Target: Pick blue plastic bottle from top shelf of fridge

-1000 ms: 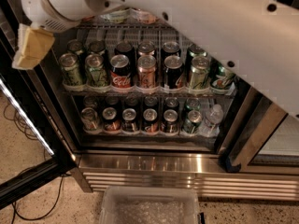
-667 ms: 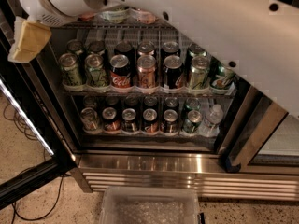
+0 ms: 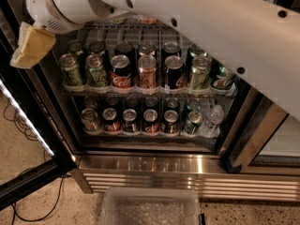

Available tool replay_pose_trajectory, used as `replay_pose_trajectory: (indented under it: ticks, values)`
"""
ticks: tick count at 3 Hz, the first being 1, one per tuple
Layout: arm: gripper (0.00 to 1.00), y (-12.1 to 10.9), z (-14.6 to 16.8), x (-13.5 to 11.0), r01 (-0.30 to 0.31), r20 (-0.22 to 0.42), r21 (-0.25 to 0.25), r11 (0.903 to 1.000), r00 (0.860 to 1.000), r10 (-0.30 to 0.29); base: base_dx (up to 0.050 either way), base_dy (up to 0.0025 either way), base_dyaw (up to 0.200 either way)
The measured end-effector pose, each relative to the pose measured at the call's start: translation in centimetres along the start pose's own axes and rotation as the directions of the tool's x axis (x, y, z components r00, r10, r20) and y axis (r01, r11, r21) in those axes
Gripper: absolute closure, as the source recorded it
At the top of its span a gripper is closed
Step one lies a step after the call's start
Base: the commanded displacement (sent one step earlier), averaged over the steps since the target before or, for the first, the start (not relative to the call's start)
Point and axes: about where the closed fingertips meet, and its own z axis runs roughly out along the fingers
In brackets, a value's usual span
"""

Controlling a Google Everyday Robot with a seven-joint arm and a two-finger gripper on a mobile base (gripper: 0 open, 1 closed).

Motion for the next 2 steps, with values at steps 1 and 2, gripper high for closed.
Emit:
replay_pose_trajectory:
  ticks: [1, 2]
  values:
    - [0.00, 1.64, -0.66, 1.26, -0.138, -0.029, -0.018, 0.9903, 0.990, 0.137, 0.000, 0.00000, 0.000]
    - [0.00, 1.75, -0.64, 1.01, -0.173, -0.029, -0.018, 0.9847, 0.985, 0.172, 0.000, 0.00000, 0.000]
